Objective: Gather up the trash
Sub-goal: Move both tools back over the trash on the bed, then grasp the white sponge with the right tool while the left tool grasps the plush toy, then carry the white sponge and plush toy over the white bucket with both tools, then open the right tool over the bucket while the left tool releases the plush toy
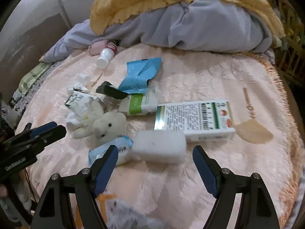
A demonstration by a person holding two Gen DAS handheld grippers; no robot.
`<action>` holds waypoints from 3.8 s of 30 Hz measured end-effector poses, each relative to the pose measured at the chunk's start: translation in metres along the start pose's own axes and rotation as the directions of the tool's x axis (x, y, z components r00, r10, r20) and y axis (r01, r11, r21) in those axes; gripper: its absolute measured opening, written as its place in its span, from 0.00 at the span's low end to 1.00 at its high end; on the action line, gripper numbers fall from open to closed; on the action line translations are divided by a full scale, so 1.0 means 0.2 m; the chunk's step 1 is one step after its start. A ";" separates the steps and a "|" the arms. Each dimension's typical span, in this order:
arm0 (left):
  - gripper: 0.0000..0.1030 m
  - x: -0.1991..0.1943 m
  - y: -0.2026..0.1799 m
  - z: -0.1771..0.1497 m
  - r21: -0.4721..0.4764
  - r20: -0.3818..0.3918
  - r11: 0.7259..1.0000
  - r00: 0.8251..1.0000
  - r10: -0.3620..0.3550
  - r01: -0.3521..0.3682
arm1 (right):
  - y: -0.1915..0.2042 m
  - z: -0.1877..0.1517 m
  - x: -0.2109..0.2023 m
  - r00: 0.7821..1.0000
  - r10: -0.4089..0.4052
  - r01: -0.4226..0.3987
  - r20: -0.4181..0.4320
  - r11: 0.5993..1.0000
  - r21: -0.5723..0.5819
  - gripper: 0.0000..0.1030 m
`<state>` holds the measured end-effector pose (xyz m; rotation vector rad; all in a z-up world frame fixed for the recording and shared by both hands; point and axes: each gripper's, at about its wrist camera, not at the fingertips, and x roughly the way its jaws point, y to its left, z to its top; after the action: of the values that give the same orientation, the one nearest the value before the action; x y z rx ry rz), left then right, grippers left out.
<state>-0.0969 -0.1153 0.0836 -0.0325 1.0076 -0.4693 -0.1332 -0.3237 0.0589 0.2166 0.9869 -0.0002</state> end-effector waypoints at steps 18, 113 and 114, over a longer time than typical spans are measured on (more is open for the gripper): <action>0.23 0.27 0.04 0.09 -0.235 0.028 0.959 0.987 -0.159 0.161 | -0.13 -0.15 -0.21 0.994 0.018 -0.022 0.107 0.999 0.032 0.50; 0.14 -0.04 -2.24 -0.63 0.469 -0.253 0.720 0.859 -0.445 0.511 | -1.59 -1.36 -1.29 0.905 -0.401 0.234 0.140 0.746 0.624 0.51; 0.14 -0.03 -2.24 -0.63 0.468 -0.256 0.719 0.857 -0.447 0.515 | -1.60 -1.36 -1.29 0.904 -0.403 0.235 0.140 0.744 0.626 0.51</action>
<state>-0.3662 -0.4936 0.1272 0.2336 0.9598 -1.2400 -0.5327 -0.6122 0.0699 0.6099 0.7129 -0.6622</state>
